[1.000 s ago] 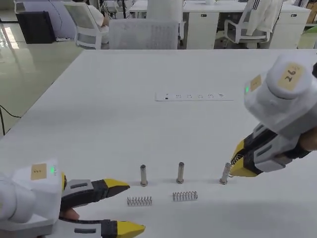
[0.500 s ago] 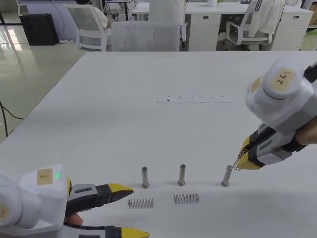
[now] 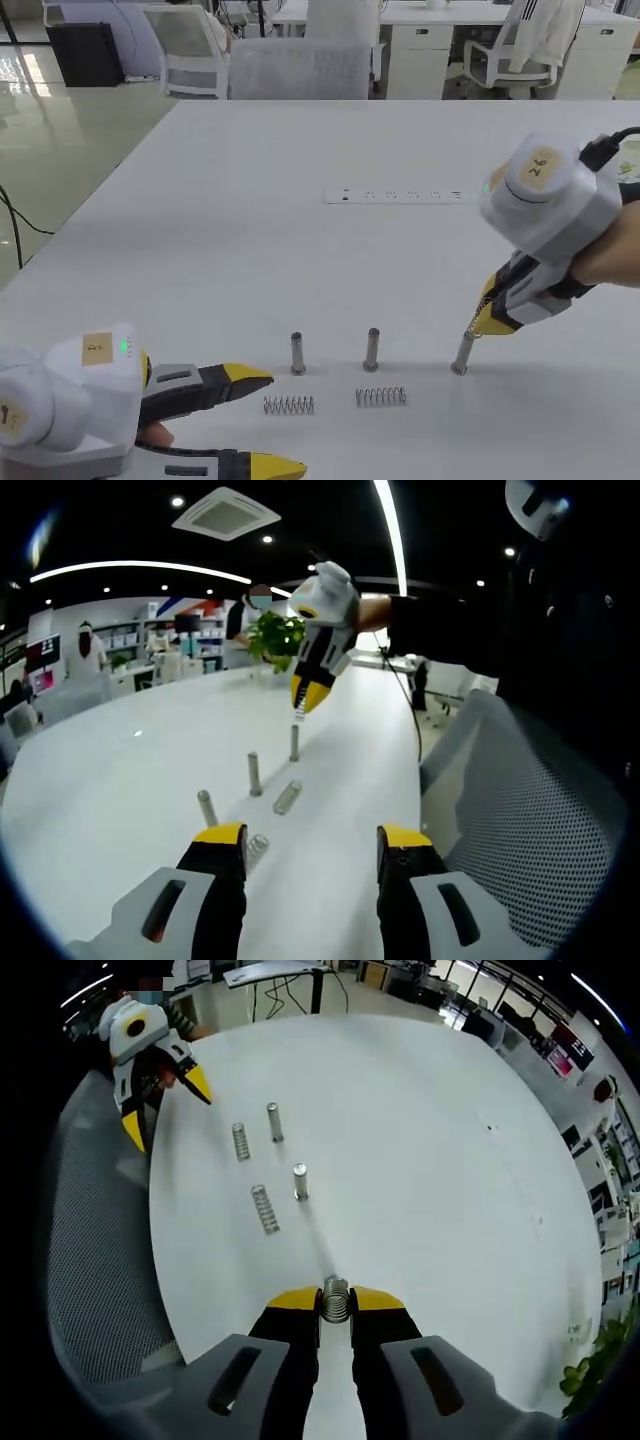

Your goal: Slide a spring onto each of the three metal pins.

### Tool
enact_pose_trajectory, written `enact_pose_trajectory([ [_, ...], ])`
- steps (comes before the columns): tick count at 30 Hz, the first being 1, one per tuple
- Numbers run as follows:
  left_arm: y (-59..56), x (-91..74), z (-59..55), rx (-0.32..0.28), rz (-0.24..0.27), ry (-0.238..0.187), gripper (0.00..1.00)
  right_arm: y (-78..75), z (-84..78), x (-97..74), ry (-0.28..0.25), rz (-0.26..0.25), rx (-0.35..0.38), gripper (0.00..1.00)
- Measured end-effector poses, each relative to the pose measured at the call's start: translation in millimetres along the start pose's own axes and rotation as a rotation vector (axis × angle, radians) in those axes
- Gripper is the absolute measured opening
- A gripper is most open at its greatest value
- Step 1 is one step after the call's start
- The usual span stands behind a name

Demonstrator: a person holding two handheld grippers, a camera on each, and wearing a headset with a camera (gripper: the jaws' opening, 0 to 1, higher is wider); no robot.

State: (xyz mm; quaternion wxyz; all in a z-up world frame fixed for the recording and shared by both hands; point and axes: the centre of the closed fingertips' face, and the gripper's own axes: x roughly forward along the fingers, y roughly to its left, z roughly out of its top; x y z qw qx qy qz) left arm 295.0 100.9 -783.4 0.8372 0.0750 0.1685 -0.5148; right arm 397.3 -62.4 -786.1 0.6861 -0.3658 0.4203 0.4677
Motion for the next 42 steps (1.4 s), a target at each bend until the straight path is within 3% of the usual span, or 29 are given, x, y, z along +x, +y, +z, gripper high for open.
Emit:
enact_pose_trajectory([
  [17,0.2,0.9,-2.6,-0.002,0.003,0.008,0.46,-4.9,-3.9,14.3,0.023,0.02,0.005,0.08],
  [30,0.5,0.7,-3.2,0.0,0.006,0.013,0.46,-2.0,-9.4,33.4,0.043,0.04,0.022,0.08],
  [42,0.8,1.0,-3.8,0.002,0.006,0.019,0.46,-8.5,-12.7,51.9,0.044,0.047,0.049,0.09],
])
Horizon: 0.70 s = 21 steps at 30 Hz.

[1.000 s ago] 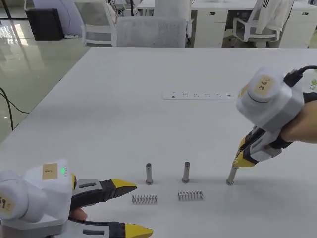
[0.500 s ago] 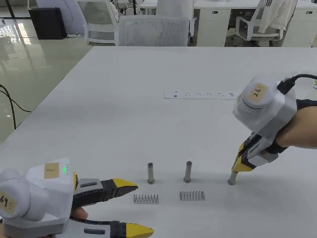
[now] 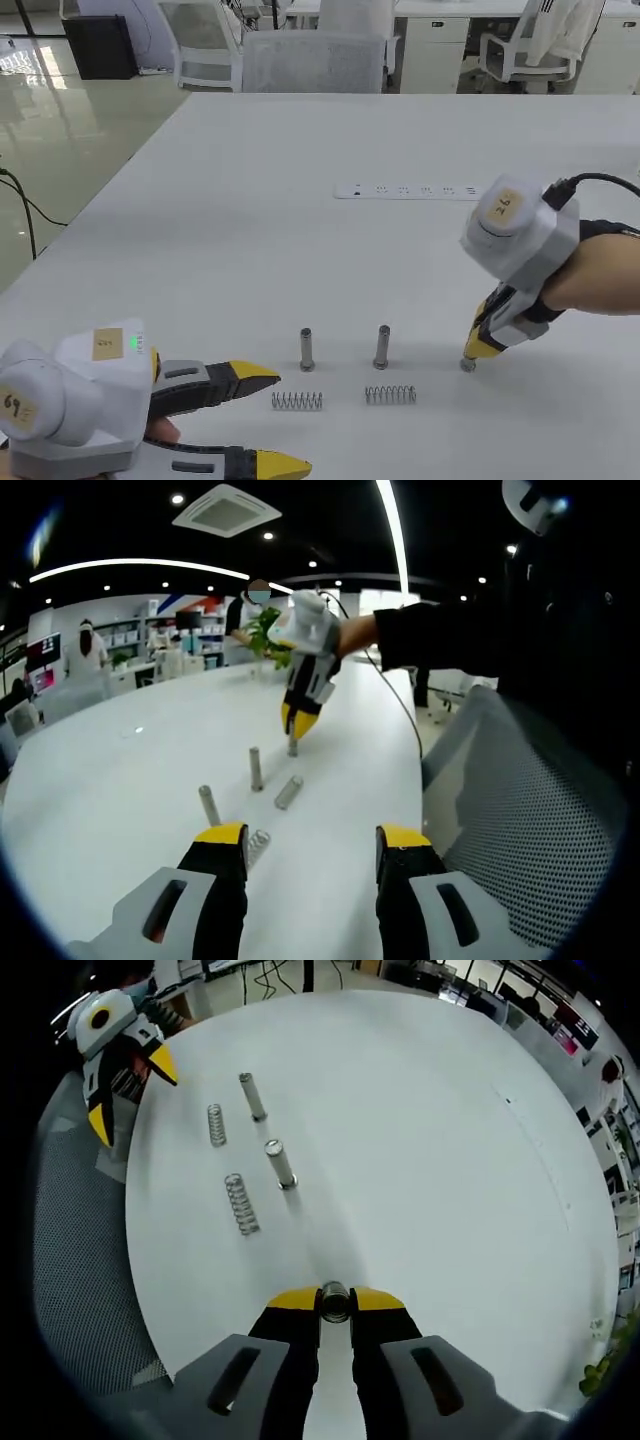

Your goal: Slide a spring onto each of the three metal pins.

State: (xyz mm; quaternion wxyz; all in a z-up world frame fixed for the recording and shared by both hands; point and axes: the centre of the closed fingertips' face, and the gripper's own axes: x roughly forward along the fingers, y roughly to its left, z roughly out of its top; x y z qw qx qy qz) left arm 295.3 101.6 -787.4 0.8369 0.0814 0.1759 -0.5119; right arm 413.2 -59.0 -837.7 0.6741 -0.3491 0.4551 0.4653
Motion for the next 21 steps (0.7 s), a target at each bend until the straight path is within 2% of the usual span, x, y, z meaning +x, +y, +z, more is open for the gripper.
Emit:
enact_pose_trajectory([
  [12,-0.5,0.8,-0.1,-0.001,0.0,0.0,0.45,-2.0,-3.6,12.6,0.009,0.004,0.002,0.09],
  [21,-0.7,1.0,-0.1,-0.001,0.0,0.001,0.45,-2.3,-6.3,15.9,0.013,0.002,-0.004,0.09],
])
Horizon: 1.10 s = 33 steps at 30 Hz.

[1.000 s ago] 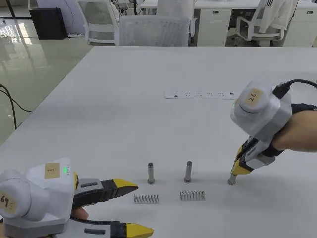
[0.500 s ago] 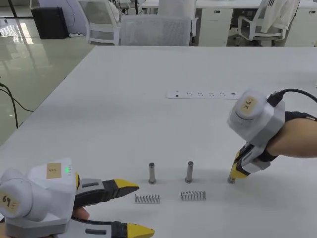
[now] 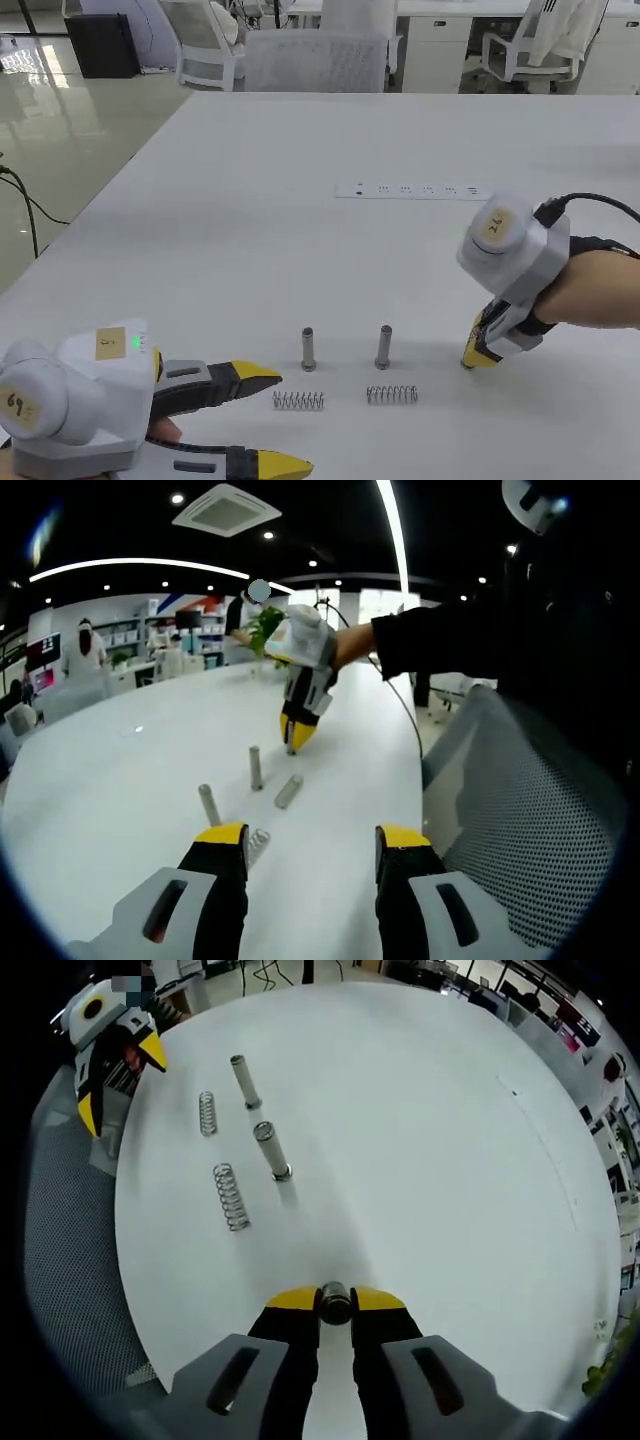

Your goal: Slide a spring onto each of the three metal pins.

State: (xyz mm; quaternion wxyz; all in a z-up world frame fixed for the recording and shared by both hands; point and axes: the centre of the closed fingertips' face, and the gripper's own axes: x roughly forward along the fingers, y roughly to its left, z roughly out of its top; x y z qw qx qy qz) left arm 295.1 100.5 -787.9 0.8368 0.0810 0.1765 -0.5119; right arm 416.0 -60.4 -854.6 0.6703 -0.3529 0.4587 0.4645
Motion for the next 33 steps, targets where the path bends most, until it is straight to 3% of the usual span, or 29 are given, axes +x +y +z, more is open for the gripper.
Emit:
enact_pose_trajectory([
  [16,-0.3,-0.4,-0.4,0.0,-0.001,-0.002,0.45,1.8,-15.8,-1.2,0.002,-0.004,0.027,0.12],
  [24,-0.8,-0.2,-0.8,0.003,-0.005,-0.001,0.45,13.0,-24.6,-4.1,0.008,0.0,0.033,0.12],
  [33,-1.5,-0.1,-1.0,0.003,-0.006,0.001,0.45,30.7,-22.1,-7.3,-0.004,0.012,0.025,0.12],
])
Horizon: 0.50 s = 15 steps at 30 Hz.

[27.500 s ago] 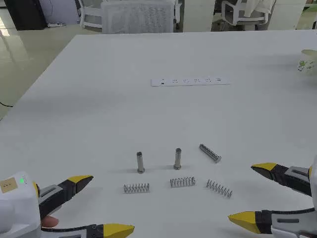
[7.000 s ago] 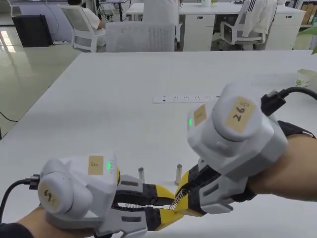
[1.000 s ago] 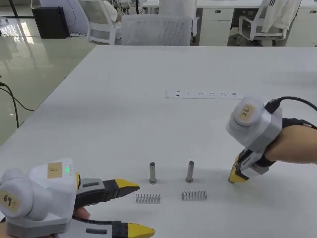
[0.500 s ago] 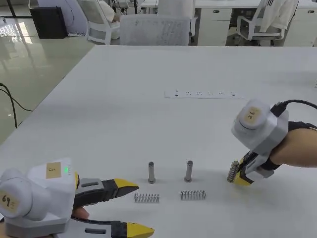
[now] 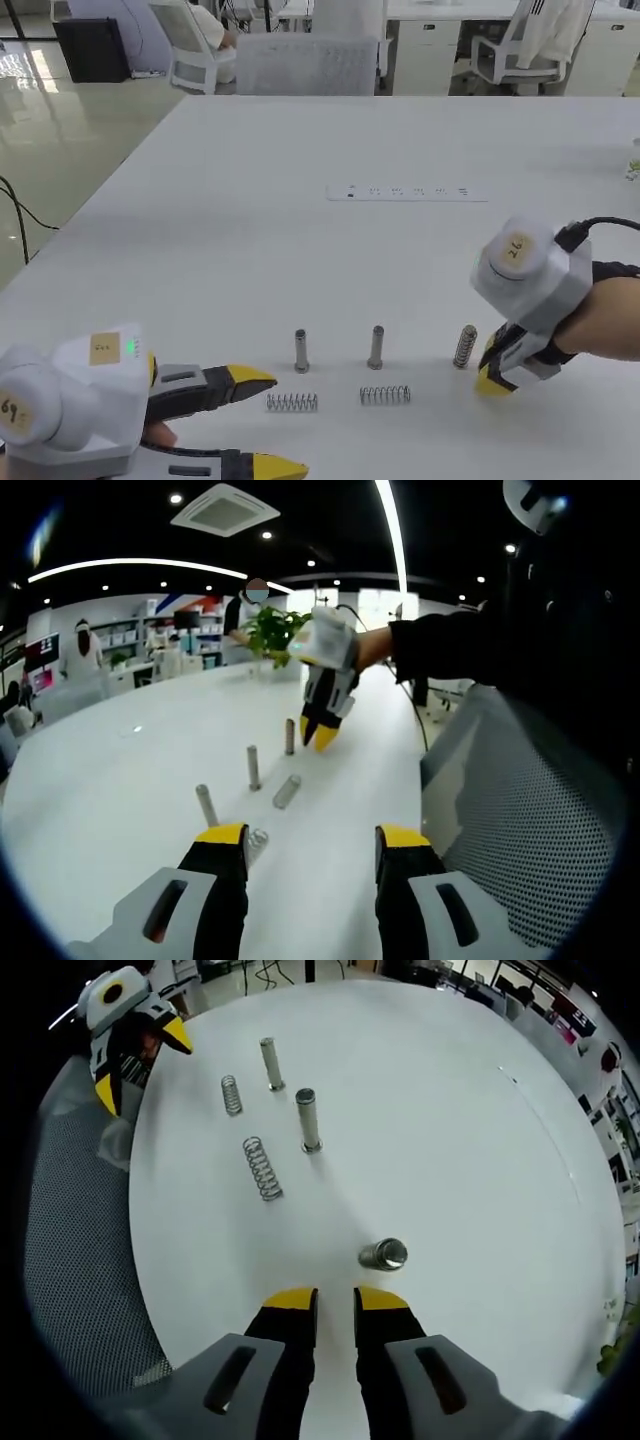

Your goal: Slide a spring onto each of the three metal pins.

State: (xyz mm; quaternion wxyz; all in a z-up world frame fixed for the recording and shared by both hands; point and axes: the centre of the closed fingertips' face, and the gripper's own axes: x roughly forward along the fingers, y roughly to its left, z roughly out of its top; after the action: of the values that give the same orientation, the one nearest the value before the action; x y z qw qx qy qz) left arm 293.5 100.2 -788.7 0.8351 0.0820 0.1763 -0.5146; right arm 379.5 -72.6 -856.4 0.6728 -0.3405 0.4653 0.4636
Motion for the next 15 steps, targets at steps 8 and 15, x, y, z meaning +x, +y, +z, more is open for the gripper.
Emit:
enact_pose_trajectory([
  [8,-1.3,0.3,-0.1,0.002,-0.004,0.003,0.45,23.4,11.7,0.2,-0.018,0.036,-0.031,0.12],
  [15,-2.5,0.7,0.0,0.004,-0.008,0.006,0.45,35.6,27.4,-0.3,-0.037,0.051,-0.071,0.12],
])
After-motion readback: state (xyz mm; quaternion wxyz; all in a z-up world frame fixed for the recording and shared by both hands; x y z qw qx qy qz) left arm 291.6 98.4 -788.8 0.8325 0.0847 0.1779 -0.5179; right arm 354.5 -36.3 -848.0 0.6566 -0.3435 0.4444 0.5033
